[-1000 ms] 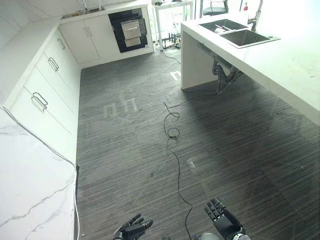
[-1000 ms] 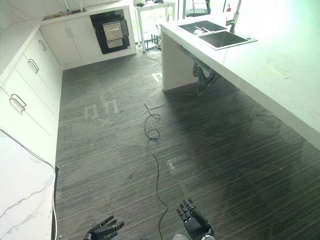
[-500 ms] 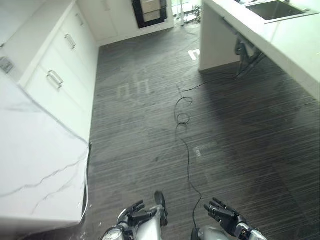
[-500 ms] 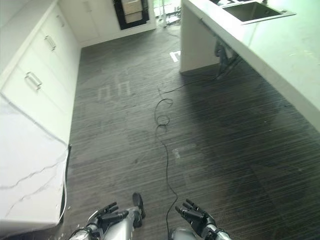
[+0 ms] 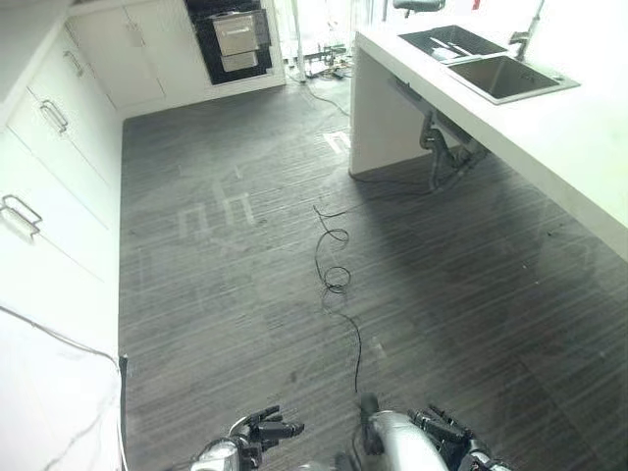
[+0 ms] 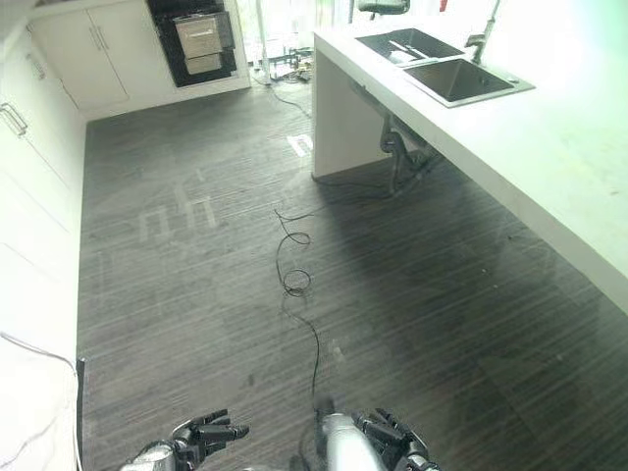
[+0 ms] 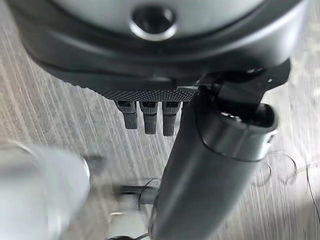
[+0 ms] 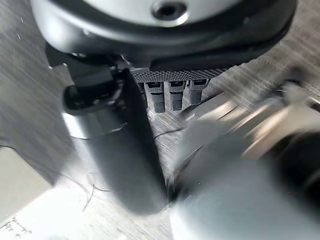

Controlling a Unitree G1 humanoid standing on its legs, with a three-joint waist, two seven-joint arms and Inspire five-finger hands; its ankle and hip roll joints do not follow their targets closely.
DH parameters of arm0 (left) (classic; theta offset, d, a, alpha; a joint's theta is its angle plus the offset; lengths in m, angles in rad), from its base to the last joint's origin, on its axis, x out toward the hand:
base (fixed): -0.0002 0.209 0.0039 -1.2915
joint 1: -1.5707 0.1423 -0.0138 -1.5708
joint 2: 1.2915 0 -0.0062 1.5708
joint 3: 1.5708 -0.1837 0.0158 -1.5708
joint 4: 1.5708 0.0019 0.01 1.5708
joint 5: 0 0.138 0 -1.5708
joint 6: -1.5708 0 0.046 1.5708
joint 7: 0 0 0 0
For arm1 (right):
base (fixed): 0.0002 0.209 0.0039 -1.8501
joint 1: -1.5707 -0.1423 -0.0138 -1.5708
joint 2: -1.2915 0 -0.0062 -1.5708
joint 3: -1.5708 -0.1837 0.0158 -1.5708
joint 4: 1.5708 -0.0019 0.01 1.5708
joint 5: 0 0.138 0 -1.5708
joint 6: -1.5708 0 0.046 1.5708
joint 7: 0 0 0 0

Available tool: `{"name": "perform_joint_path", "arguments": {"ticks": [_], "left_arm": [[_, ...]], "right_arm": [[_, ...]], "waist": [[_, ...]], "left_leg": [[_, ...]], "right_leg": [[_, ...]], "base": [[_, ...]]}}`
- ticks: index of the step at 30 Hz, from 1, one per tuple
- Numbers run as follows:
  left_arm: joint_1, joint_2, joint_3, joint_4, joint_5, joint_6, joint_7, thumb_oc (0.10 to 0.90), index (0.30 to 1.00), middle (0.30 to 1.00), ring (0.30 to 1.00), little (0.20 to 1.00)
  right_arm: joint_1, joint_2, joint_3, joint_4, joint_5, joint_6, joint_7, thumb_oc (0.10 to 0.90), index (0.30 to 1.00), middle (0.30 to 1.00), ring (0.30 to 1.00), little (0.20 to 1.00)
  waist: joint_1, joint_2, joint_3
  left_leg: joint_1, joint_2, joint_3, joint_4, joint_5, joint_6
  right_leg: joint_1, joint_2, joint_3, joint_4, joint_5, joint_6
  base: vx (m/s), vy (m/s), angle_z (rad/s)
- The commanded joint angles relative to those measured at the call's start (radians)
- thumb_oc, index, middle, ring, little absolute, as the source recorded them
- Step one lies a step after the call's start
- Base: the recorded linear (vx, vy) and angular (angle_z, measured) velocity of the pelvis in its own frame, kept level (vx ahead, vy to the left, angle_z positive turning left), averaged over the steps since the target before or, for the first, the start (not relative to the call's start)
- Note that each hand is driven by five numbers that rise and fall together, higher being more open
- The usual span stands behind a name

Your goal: Place the dishes in the dishwasher.

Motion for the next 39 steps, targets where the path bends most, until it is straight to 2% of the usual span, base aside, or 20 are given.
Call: {"name": "perform_joint_path", "arguments": {"ticks": [1, 5, 8, 10, 11, 12, 13, 14, 16, 18, 19, 20, 22, 24, 27, 30, 31, 34, 36, 39], "left_arm": [[0.115, -0.009, -0.002, -0.009, 0.095, 0.088, -0.038, 0.8, 0.9, 0.9, 0.9, 0.9], [0.148, -0.005, 0.028, 0.0, 0.089, 0.12, -0.04, 0.8, 0.9, 0.9, 0.9, 0.9], [0.159, -0.022, 0.035, 0.01, 0.089, 0.083, -0.065, 0.8, 0.9, 0.9, 0.9, 0.9], [0.159, -0.033, 0.04, 0.001, 0.072, 0.063, -0.055, 0.8, 0.9, 0.9, 0.9, 0.9], [0.159, -0.036, 0.047, -0.005, 0.074, 0.066, -0.045, 0.8, 0.9, 0.9, 0.9, 0.9], [0.159, -0.035, 0.052, -0.008, 0.081, 0.067, -0.04, 0.8, 0.9, 0.9, 0.9, 0.9], [0.154, -0.03, 0.057, -0.01, 0.131, 0.063, -0.054, 0.8, 0.9, 0.9, 0.9, 0.9], [0.152, -0.029, 0.055, -0.009, 0.149, 0.056, -0.061, 0.8, 0.9, 0.9, 0.9, 0.9], [0.155, -0.027, 0.047, -0.014, 0.131, 0.043, -0.058, 0.8, 0.9, 0.9, 0.9, 0.9], [0.154, -0.021, 0.056, -0.015, 0.115, 0.053, -0.051, 0.8, 0.9, 0.9, 0.9, 0.9], [0.156, -0.02, 0.054, -0.014, 0.115, 0.06, -0.052, 0.8, 0.9, 0.9, 0.9, 0.9], [0.16, -0.022, 0.052, -0.011, 0.12, 0.068, -0.055, 0.8, 0.9, 0.9, 0.9, 0.9], [0.172, -0.029, 0.046, -0.006, 0.129, 0.078, -0.054, 0.8, 0.9, 0.9, 0.9, 0.9], [0.176, -0.033, 0.042, 0.006, 0.154, 0.081, -0.054, 0.8, 0.9, 0.9, 0.9, 0.9], [0.17, -0.022, 0.027, 0.021, 0.254, 0.038, -0.051, 0.8, 0.9, 0.9, 0.9, 0.9], [0.143, -0.001, -0.009, 0.002, 0.21, 0.032, -0.062, 0.8, 0.9, 0.9, 0.9, 0.9], [0.124, 0.006, -0.021, -0.003, 0.166, 0.041, -0.059, 0.8, 0.9, 0.9, 0.9, 0.9], [0.107, 0.014, -0.028, -0.013, 0.135, 0.067, -0.043, 0.8, 0.9, 0.9, 0.9, 0.9], [0.097, 0.017, -0.032, -0.018, 0.134, 0.075, -0.026, 0.8, 0.9, 0.9, 0.9, 0.9], [0.08, 0.013, -0.034, -0.014, 0.146, 0.095, -0.043, 0.8, 0.9, 0.9, 0.9, 0.9]], "right_arm": [[-0.019, -0.052, 0.001, 0.022, -0.12, -0.025, 0.006, 0.8, 0.9, 0.9, 0.9, 0.9], [-0.019, -0.059, 0.013, 0.029, -0.118, -0.012, -0.019, 0.8, 0.9, 0.9, 0.9, 0.9], [-0.027, -0.071, 0.021, 0.036, -0.154, -0.022, -0.012, 0.8, 0.9, 0.9, 0.9, 0.9], [-0.036, -0.088, 0.033, 0.027, -0.161, -0.033, 0.0, 0.8, 0.9, 0.9, 0.9, 0.9], [-0.039, -0.094, 0.038, 0.019, -0.161, -0.031, -0.006, 0.8, 0.9, 0.9, 0.9, 0.9], [-0.041, -0.095, 0.04, 0.016, -0.16, -0.029, -0.011, 0.8, 0.9, 0.9, 0.9, 0.9], [-0.05, -0.099, 0.047, 0.015, -0.138, -0.029, -0.027, 0.8, 0.9, 0.9, 0.9, 0.9], [-0.053, -0.102, 0.048, 0.015, -0.127, -0.028, -0.027, 0.8, 0.9, 0.9, 0.9, 0.9], [-0.074, -0.102, 0.05, 0.014, -0.122, -0.003, -0.019, 0.8, 0.9, 0.9, 0.9, 0.9], [-0.086, -0.092, 0.061, 0.022, -0.135, 0.008, -0.029, 0.8, 0.9, 0.9, 0.9, 0.9], [-0.089, -0.087, 0.073, 0.025, -0.126, 0.016, -0.042, 0.8, 0.9, 0.9, 0.9, 0.9], [-0.091, -0.084, 0.082, 0.031, -0.112, 0.023, -0.053, 0.8, 0.9, 0.9, 0.9, 0.9], [-0.093, -0.082, 0.087, 0.053, -0.096, 0.03, -0.066, 0.8, 0.9, 0.9, 0.9, 0.9], [-0.091, -0.08, 0.084, 0.075, -0.166, 0.011, -0.085, 0.8, 0.9, 0.9, 0.9, 0.9], [-0.09, -0.059, 0.073, 0.099, -0.199, 0.031, -0.14, 0.8, 0.9, 0.9, 0.9, 0.9], [-0.078, -0.054, 0.06, 0.098, -0.248, 0.061, -0.154, 0.8, 0.9, 0.9, 0.9, 0.9], [-0.075, -0.048, 0.065, 0.099, -0.271, 0.055, -0.17, 0.8, 0.9, 0.9, 0.9, 0.9], [-0.077, -0.042, 0.074, 0.094, -0.28, 0.062, -0.171, 0.8, 0.9, 0.9, 0.9, 0.9], [-0.083, -0.036, 0.084, 0.094, -0.276, 0.061, -0.173, 0.8, 0.9, 0.9, 0.9, 0.9], [-0.081, -0.04, 0.08, 0.102, -0.247, 0.059, -0.186, 0.8, 0.9, 0.9, 0.9, 0.9]], "waist": [[0.016, 0.041, -0.01], [0.018, 0.033, -0.043], [0.049, 0.031, -0.063], [0.072, 0.023, -0.062], [0.082, 0.022, -0.053], [0.086, 0.016, -0.053], [0.104, 0.0, -0.037], [0.112, 0.009, -0.025], [0.142, 0.006, -0.011], [0.147, 0.012, -0.007], [0.154, 0.03, -0.01], [0.162, 0.053, -0.012], [0.183, 0.075, -0.015], [0.184, 0.087, -0.021], [0.166, 0.091, -0.048], [0.126, 0.116, -0.056], [0.109, 0.126, -0.047], [0.101, 0.129, -0.032], [0.09, 0.124, -0.019], [0.074, 0.101, -0.009]], "left_leg": [[0.1, 0.03, -0.114, -0.155, -0.001, -0.058], [0.159, 0.041, -0.125, -0.155, -0.002, -0.078], [0.215, 0.069, -0.128, -0.155, 0.245, -0.153], [0.124, 0.086, -0.156, 0.083, 0.353, -0.185], [0.047, 0.099, -0.17, 0.246, 0.376, -0.19], [0.013, 0.1, -0.171, 0.284, 0.392, -0.19], [-0.134, 0.138, -0.156, 0.448, 0.39, -0.168], [-0.173, 0.143, -0.157, 0.446, 0.373, -0.16], [-0.194, 0.093, -0.122, 0.21, 0.327, -0.123], [-0.152, 0.094, -0.082, -0.082, 0.325, -0.119], [-0.181, 0.089, -0.117, -0.155, 0.29, -0.122], [-0.235, 0.097, -0.177, -0.155, 0.266, -0.133], [-0.309, 0.11, -0.24, -0.155, 0.306, -0.163], [-0.344, 0.14, -0.179, -0.155, 0.326, -0.168], [-0.285, 0.114, -0.163, -0.155, 0.275, -0.114], [-0.206, 0.096, -0.17, -0.155, 0.22, -0.074], [-0.169, 0.087, -0.165, -0.155, 0.194, -0.053], [-0.127, 0.085, -0.15, -0.155, 0.17, -0.039], [-0.109, 0.076, -0.162, -0.155, 0.158, -0.037], [-0.082, 0.062, -0.176, -0.155, 0.137, -0.048]], "right_leg": [[0.115, -0.002, 0.025, 0.062, 0.066, 0.086], [0.195, 0.031, 0.085, 0.062, 0.062, 0.047], [0.264, 0.057, 0.088, 0.062, -0.001, 0.004], [0.308, 0.071, 0.101, 0.062, -0.035, -0.032], [0.336, 0.081, 0.1, 0.062, -0.053, -0.052], [0.341, 0.08, 0.101, 0.062, -0.058, -0.059], [0.392, 0.084, 0.099, 0.062, -0.086, -0.083], [0.414, 0.097, 0.096, 0.062, -0.095, -0.086], [0.45, 0.103, 0.124, 0.062, -0.121, -0.07], [0.471, 0.114, 0.134, 0.062, -0.147, -0.053], [0.475, 0.132, 0.144, 0.062, -0.155, -0.042], [0.48, 0.155, 0.155, 0.062, -0.164, -0.035], [0.499, 0.178, 0.183, 0.062, -0.18, -0.032], [0.532, 0.165, 0.175, 0.062, -0.204, -0.019], [0.6, 0.134, 0.181, 0.062, -0.233, 0.007], [0.619, 0.123, 0.115, 0.062, -0.062, 0.024], [0.54, 0.116, 0.081, 0.212, -0.021, 0.035], [0.439, 0.103, 0.038, 0.354, 0.007, 0.044], [0.384, 0.131, 0.046, 0.336, 0.007, 0.041], [0.374, 0.134, 0.041, 0.09, 0.039, 0.032]], "base": [[0.67, -0.329, -0.46], [0.5, -0.256, -0.12], [0.41, -0.242, 0.31], [0.36, -0.266, -0.11], [0.29, -0.237, -0.55], [0.27, -0.27, -0.36], [0.24, -0.199, -0.05], [0.37, -0.153, 0.07], [0.41, 0.054, -0.09], [0.42, 0.149, -0.84], [0.44, 0.201, -1.26], [0.43, 0.209, -1.05], [0.46, 0.236, -0.62], [0.45, 0.309, -0.74], [0.46, 0.373, -0.93], [0.37, 0.326, -0.32], [0.24, 0.276, -0.04], [0.12, 0.103, -0.1], [0.13, -0.022, -0.46], [0.21, -0.13, 0.0]]}}
